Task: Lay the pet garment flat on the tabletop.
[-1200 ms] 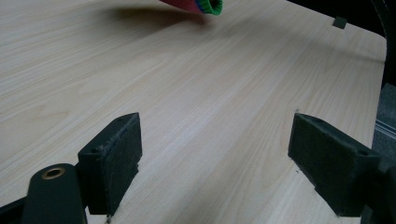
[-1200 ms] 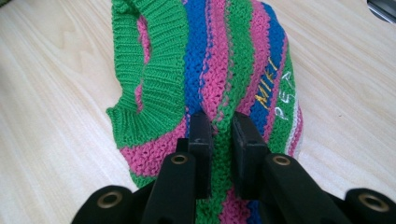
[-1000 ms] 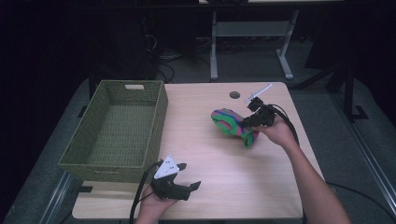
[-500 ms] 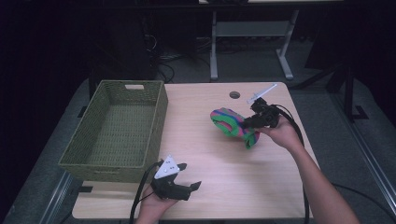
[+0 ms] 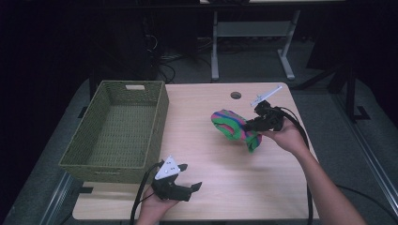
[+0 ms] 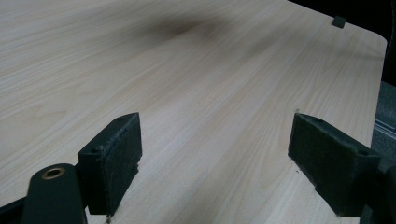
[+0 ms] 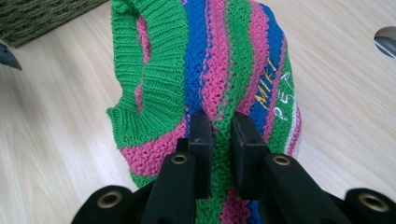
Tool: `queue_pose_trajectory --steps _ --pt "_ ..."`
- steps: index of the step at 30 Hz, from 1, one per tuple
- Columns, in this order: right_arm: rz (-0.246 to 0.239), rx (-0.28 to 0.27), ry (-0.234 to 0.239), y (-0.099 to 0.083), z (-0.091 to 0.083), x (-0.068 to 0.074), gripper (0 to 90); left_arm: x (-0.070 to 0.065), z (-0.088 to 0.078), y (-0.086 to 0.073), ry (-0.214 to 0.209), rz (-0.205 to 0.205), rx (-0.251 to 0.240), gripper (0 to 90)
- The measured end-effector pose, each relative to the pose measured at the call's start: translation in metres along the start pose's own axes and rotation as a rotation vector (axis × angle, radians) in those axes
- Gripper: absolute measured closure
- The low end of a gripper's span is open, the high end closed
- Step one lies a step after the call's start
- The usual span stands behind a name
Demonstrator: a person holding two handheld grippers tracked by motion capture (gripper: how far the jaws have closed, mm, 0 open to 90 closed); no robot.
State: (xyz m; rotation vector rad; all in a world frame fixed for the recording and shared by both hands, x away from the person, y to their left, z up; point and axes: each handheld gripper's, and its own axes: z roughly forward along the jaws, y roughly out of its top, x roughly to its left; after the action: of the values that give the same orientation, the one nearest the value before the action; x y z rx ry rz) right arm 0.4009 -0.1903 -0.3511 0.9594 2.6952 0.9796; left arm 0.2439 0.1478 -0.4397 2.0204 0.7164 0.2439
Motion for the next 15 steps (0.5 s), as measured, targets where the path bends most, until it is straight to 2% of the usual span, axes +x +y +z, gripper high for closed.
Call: queue_pose_trajectory --steps 9,15 --pt "0.0 -0.009 0.008 -0.009 -0.007 0.008 79.7 -0.001 0.001 0.0 -0.007 -0.006 -0.003 17.1" --pt "-0.023 -0.021 0.007 -0.013 -0.015 0.018 79.7 -0.001 0.001 0.0 -0.008 -0.011 -0.007 17.0"
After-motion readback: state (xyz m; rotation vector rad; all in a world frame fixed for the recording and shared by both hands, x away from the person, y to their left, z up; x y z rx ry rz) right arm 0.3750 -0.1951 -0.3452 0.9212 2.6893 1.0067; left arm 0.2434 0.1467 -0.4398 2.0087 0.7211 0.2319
